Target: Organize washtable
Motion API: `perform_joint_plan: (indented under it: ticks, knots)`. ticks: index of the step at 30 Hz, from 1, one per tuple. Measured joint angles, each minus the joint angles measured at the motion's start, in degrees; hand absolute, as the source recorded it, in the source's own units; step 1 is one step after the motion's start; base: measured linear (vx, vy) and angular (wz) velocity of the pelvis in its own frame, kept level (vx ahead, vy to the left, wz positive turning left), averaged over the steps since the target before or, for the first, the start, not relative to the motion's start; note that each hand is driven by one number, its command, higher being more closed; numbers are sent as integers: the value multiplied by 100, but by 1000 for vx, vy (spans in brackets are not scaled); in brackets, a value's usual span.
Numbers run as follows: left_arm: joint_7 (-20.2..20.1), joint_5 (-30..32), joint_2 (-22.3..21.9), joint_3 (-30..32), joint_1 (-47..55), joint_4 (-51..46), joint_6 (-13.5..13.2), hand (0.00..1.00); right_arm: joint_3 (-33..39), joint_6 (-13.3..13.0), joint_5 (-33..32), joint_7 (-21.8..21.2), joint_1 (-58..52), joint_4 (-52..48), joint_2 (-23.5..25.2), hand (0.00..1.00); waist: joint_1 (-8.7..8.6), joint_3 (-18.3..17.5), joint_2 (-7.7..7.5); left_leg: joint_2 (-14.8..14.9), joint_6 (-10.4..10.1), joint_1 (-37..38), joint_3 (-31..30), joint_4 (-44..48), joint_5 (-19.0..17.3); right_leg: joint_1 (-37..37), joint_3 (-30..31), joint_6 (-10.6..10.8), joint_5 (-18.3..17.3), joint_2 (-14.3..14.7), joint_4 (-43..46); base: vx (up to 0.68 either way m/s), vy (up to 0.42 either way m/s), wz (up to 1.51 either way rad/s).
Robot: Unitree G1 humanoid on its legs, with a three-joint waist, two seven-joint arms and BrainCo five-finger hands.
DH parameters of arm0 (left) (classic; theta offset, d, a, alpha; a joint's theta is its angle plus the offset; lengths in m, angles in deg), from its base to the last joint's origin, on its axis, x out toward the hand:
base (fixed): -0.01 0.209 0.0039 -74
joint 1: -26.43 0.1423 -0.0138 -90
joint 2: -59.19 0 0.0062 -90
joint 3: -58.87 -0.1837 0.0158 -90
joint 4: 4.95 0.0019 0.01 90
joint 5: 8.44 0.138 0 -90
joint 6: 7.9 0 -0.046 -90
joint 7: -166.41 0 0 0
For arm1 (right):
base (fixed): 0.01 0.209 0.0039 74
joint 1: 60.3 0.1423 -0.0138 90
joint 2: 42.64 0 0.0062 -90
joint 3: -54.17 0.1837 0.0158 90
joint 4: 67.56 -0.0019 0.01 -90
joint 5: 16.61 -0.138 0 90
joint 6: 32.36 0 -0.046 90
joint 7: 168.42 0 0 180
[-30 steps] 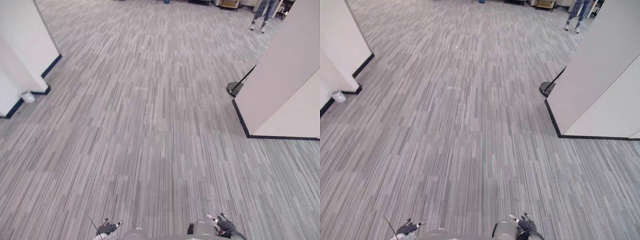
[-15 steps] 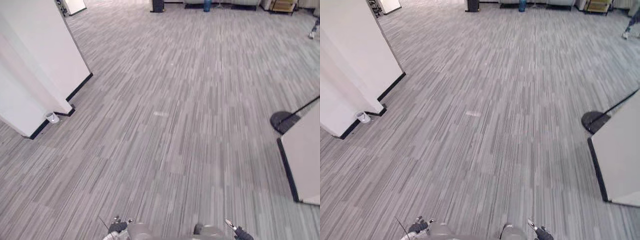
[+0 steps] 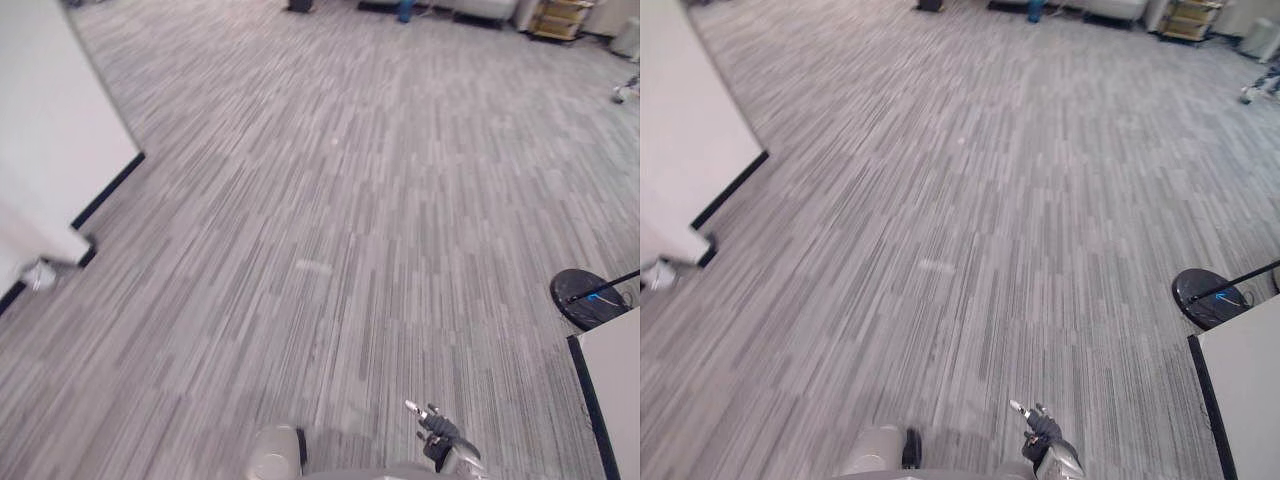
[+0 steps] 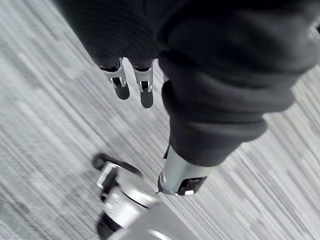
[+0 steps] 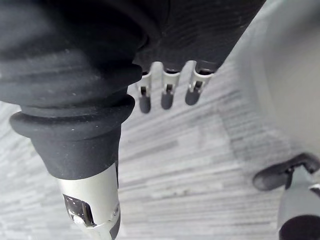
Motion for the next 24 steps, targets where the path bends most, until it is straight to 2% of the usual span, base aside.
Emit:
perform_joint_plan:
  ticks: [1, 2, 4, 5, 6, 7, 8, 9, 10, 11, 12, 13, 14, 15, 16, 17, 18, 19, 20, 21, 22, 23, 24]
  knots:
    - [-2, 41, 34, -119, -27, -31, 0, 0, 8, -10, 9, -4, -66, -56, -23, 0, -87, 2, 6, -33, -2, 262, 11, -251, 0, -185, -190, -140, -150, 49, 61, 666, 39, -16]
    - [-26, 234, 165, -512, -285, -53, -3, 0, 57, -43, 28, 2, -281, -168, -92, 0, -284, 9, 51, -47, -7, 945, 8, -907, 0, -737, -848, -408, -596, 156, -363, 551, -12, 8]
    - [-81, 320, 233, -756, -522, -82, -1, 0, 310, -30, -97, -1, -406, -229, -84, 0, -316, 16, 82, -42, -82, 1324, 11, -1240, -11, -1070, -1238, -478, -717, 159, -1181, 643, -84, 15]
    - [-96, 415, 247, -875, -803, -89, -3, 0, 450, -30, -117, 17, -486, -273, -129, 0, -425, 35, 106, 6, -228, 1547, -30, -1430, -55, -1282, -1522, -484, -677, 165, -2370, 594, -133, 35]
    - [-109, 506, 242, -957, -1017, -89, -6, 0, 499, -16, -115, 22, -538, -268, -174, 0, -490, 46, 134, 54, -365, 1702, -98, -1525, -128, -1349, -1674, -517, -396, 186, -3531, 596, -171, 57]
    - [-151, 635, 236, -948, -1227, -81, -24, 0, 598, 53, -106, 22, -629, -171, -172, 0, -580, 53, 132, 90, -490, 1976, -164, -1750, -217, -1369, -1871, -401, 57, 162, -5009, 519, -161, 48]
    - [-181, 719, 221, -932, -1291, -72, -27, 0, 725, 78, -107, 18, -661, -104, -139, 0, -619, 58, 138, 119, -565, 2150, -169, -1869, -261, -1423, -1992, -342, 169, 123, -5410, 860, -285, 47]
    - [-205, 829, 166, -918, -1317, -66, -26, 0, 951, 187, -39, 14, -784, -79, -72, 0, -725, 69, 230, 309, -722, 2593, -161, -2056, -358, -1566, -2185, -395, 138, 131, -5449, 769, -274, 33]
    - [-213, 849, 165, -916, -1272, -69, -26, 0, 978, 228, 48, 20, -874, -78, -38, 0, -763, 39, 177, 335, -729, 2703, -186, -1965, -361, -1556, -2162, -460, 116, 130, -5368, 989, -382, 23]
    - [-213, 880, 127, -877, -1211, -73, -27, 0, 1009, 286, 111, 3, -943, -84, -86, 0, -769, 6, 240, 504, -736, 2756, -199, -1616, -357, -1590, -1981, -754, 763, 302, -5077, 860, -385, 3]
    - [-234, 912, -8, -799, -1119, -24, 2, 0, 1128, 303, 180, -8, -990, -98, -170, 0, -804, -39, 427, 905, -994, 2464, -245, -615, -138, -1567, -1877, -983, 1068, 597, -4760, 844, -413, -9]
    - [-251, 911, -112, -749, -1058, -13, 17, 0, 1165, 304, 215, -3, -994, -99, -205, 0, -802, -63, 550, 1173, -901, 2082, -308, 293, 289, -1494, -1883, -1096, 1222, 780, -4645, 818, -418, -32]
    - [-298, 883, -277, -636, -981, -10, 45, 0, 1209, 312, 214, 12, -959, -133, -262, 0, -740, -7, 761, 1474, -684, 1756, -376, 1195, 1158, -1307, -1908, -1267, 981, 1048, -4569, 862, -385, -65]
    - [-369, 721, -410, -454, -817, -2, 96, 0, 1099, 311, 191, 33, -860, -158, -360, 0, -650, 17, 904, 1813, -678, 1283, -433, 2173, 2629, -915, -1831, -1377, 805, 1392, -4733, 1063, -391, -93]
    - [-369, 673, -357, -335, -832, -28, 84, 0, 1011, 303, 79, 54, -712, -162, -366, 0, -554, 71, 867, 2013, -664, 782, -416, 3352, 2177, -457, -1621, -1507, 640, 1635, -4916, 902, -294, -86]
    - [-343, 635, -315, -276, -830, -59, -15, 0, 898, 294, 66, 106, -637, -128, -399, 0, -517, 121, 819, 2037, -601, 579, -456, 3815, 1839, -117, -1487, -1563, 567, 1729, -5077, 833, -259, -72]
    - [-337, 609, -173, -259, -827, -123, -90, 0, 594, 247, -39, 162, -550, -225, -427, 0, -438, 213, 652, 1922, -495, 276, -467, 4283, 1353, 556, -1282, -1566, 450, 1802, -5393, 744, -224, -80]
    - [-338, 579, -79, -279, -817, -168, -94, 0, 320, 232, -135, 201, -427, -307, -420, 0, -332, 228, 489, 1678, -560, -78, -449, 4210, 1010, 1060, -974, -1563, 297, 1802, -5624, 699, -181, -89]
    - [-336, 569, -13, -290, -788, -168, -82, 0, 171, 223, -148, 214, -314, -370, -419, 0, -270, 226, 465, 1523, -604, -314, -460, 4033, 859, 1259, -807, -1527, 204, 1803, -5704, 646, -95, -121]
    - [-332, 484, -22, -308, -675, -202, -68, 0, -71, 190, -155, 234, -8, -419, -414, 0, -227, 236, 473, 1282, -714, -794, -528, 3416, 608, 1531, -497, -1459, 55, 1816, -5827, 604, 13, -133]
    - [-323, 440, -48, -323, -518, -254, -50, 0, -208, 167, -155, 236, 225, -452, -401, 0, -189, 246, 490, 1016, -803, -1115, -569, 2216, 508, 1686, -194, -1379, -96, 1776, -5843, 591, 64, -132]
    - [-316, 434, -99, -343, -430, -255, -32, 0, -234, 160, -155, 234, 303, -515, -347, 0, -149, 244, 493, 888, -839, -1150, -606, 1432, 532, 1765, -40, -1337, -196, 1732, -5842, 585, 160, -135]
    - [-296, 348, -162, -362, -288, -254, -17, 0, -271, 104, -154, 229, 348, -652, -247, 0, -69, 238, 535, 719, -1041, -1194, -760, -124, 703, 1965, 284, -1290, -490, 1678, -5849, 476, 172, -102]
